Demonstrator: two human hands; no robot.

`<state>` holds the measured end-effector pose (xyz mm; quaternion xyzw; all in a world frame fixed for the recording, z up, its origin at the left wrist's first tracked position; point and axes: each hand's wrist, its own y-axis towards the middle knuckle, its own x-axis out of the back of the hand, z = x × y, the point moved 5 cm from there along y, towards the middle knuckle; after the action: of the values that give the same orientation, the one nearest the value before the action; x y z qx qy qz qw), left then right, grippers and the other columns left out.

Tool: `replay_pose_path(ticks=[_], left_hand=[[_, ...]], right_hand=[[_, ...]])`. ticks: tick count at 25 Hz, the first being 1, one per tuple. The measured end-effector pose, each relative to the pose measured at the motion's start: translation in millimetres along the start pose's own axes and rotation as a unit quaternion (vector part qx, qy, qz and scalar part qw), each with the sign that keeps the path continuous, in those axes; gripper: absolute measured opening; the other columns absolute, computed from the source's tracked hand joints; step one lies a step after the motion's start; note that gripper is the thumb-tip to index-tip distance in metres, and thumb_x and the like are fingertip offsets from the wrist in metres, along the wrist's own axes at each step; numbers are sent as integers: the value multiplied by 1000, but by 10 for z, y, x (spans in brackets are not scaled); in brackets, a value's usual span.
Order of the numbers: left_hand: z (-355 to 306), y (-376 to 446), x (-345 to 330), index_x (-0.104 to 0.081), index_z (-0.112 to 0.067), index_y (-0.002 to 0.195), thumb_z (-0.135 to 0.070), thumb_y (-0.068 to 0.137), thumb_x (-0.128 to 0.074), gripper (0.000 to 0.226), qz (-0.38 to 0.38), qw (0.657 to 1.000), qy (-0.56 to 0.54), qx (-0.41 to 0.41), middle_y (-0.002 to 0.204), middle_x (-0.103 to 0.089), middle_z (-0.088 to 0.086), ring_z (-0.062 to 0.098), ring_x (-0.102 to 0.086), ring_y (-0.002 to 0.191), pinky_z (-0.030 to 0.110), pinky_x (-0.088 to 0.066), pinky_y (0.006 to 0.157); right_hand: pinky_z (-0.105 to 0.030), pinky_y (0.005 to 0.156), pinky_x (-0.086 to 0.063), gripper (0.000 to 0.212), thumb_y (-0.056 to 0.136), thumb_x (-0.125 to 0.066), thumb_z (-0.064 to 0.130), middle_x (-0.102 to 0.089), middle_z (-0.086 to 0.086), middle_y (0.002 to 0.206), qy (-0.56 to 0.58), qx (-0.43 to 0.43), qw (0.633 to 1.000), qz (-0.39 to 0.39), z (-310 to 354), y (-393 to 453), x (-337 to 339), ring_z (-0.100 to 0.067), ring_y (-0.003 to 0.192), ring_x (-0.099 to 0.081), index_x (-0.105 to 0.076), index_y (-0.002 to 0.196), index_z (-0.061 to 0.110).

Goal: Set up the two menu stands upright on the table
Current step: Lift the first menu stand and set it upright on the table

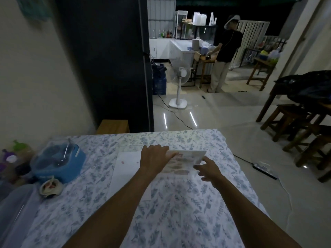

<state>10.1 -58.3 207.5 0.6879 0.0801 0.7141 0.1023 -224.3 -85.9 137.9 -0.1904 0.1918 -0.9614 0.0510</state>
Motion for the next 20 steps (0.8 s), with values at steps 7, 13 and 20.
replay_pose_path(ticks=[7, 13, 20], left_hand=[[187, 715, -259, -58, -29, 124, -67, 89, -45, 53, 44, 996, -40, 66, 114, -66, 1, 24, -58, 107, 48, -35, 100], [310, 1162, -471, -49, -34, 126, -51, 82, -68, 50, 79, 994, -33, 73, 118, -60, -1, 24, -54, 112, 51, -36, 103], [414, 1351, -511, -32, -37, 142, -51, 75, -75, 81, 116, 986, -109, 42, 121, -59, -1, 22, -57, 107, 45, -50, 87]], right_hand=[[-46, 74, -61, 58, 89, -49, 68, -70, -7, 107, -229, 65, 971, -25, 118, 789, -150, -25, 87, -68, -53, 124, 21], [-34, 61, -47, 59, 90, -41, 71, -63, 1, 89, -250, 64, 966, -29, 177, 1050, -172, -21, 77, -62, -52, 114, 18], [-31, 56, -46, 58, 88, -39, 75, -63, 6, 82, -272, 75, 959, -17, 226, 1110, -133, -15, 72, -63, -53, 111, 23]])
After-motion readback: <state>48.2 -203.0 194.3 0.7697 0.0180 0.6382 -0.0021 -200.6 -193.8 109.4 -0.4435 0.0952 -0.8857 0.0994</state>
